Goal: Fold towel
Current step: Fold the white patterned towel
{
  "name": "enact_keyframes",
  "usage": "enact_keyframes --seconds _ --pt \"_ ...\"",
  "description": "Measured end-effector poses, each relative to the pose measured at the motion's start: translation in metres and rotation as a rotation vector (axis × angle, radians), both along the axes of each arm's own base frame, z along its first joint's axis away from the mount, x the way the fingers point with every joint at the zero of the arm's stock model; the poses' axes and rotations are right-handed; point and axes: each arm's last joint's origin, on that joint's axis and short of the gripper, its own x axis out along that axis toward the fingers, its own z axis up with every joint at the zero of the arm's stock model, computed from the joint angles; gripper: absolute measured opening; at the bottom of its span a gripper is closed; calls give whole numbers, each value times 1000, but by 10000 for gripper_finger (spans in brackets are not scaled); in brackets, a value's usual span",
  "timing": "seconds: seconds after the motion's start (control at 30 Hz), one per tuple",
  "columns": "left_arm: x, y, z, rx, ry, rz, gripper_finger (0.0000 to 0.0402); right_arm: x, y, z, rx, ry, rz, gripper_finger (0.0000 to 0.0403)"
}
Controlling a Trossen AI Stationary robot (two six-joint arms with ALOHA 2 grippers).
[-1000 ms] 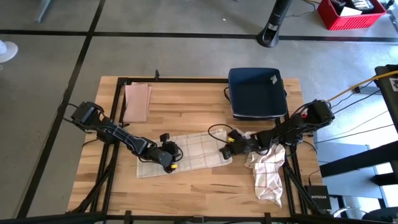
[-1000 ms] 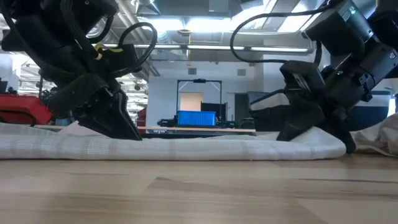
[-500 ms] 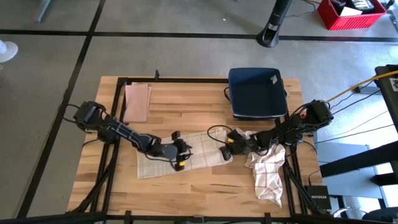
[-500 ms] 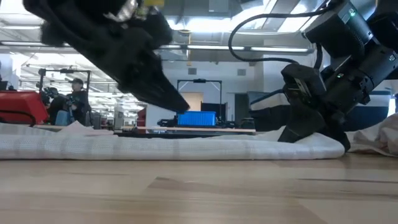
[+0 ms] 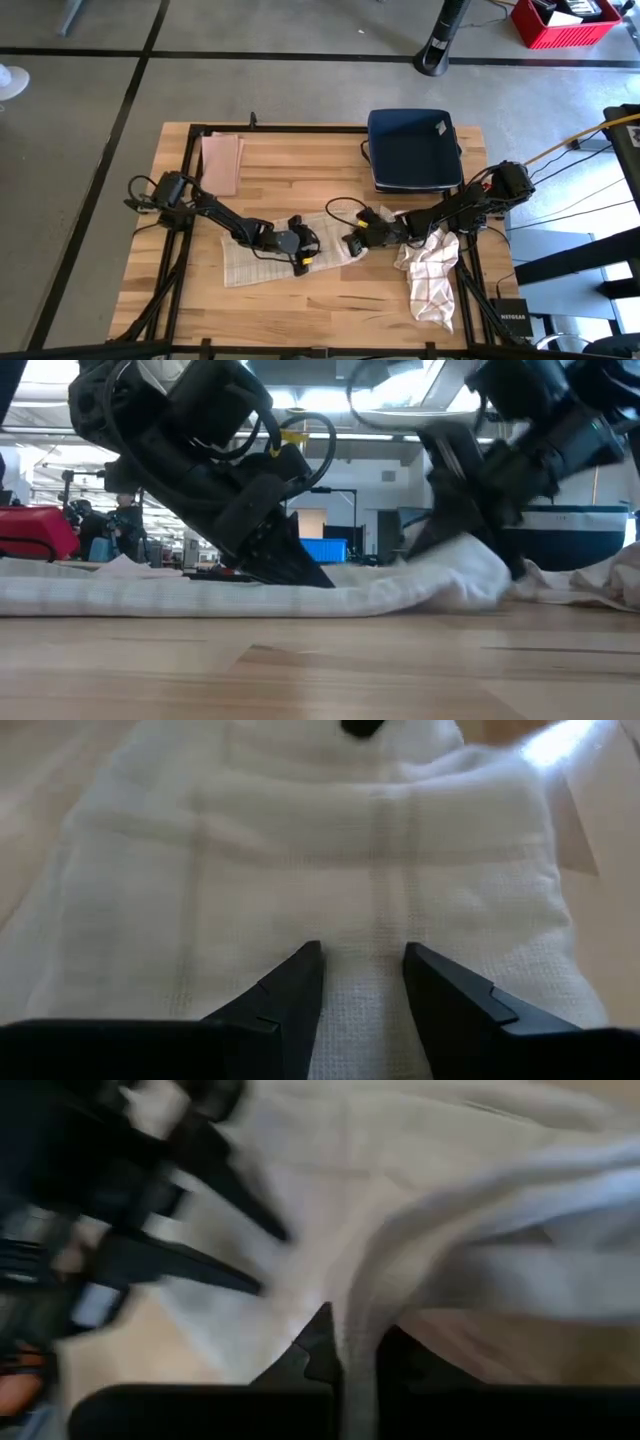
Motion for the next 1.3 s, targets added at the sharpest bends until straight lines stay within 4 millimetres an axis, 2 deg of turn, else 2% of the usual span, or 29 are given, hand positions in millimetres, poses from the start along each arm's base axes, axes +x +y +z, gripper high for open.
enact_keyframes --seconds 0.3,0.47,0.63,0.77,0.93,1.0,1.1,1.2,1.3 --pt "-1 0 -1 24 8 -21 140 40 11 51 -75 -174 68 11" --pt "-2 0 3 43 17 -44 140 55 15 54 -96 -175 75 21" --pt "-10 2 29 69 30 -69 140 62 17 53 -128 -176 105 12" --pt "-29 1 60 49 102 -58 140 61 17 56 -150 -182 119 18" --pt "-72 -8 82 -20 307 -1 140 61 17 56 -178 -178 132 14" --pt "-86 -13 77 3 374 3 140 61 17 56 -198 -177 133 13" --pt "-101 -18 59 17 422 12 140 60 16 54 -214 -153 124 17" --pt "-105 -21 40 -17 386 33 140 59 15 52 -220 -125 122 18" --pt "-100 -22 29 -36 319 32 140 60 16 54 -197 -149 97 15"
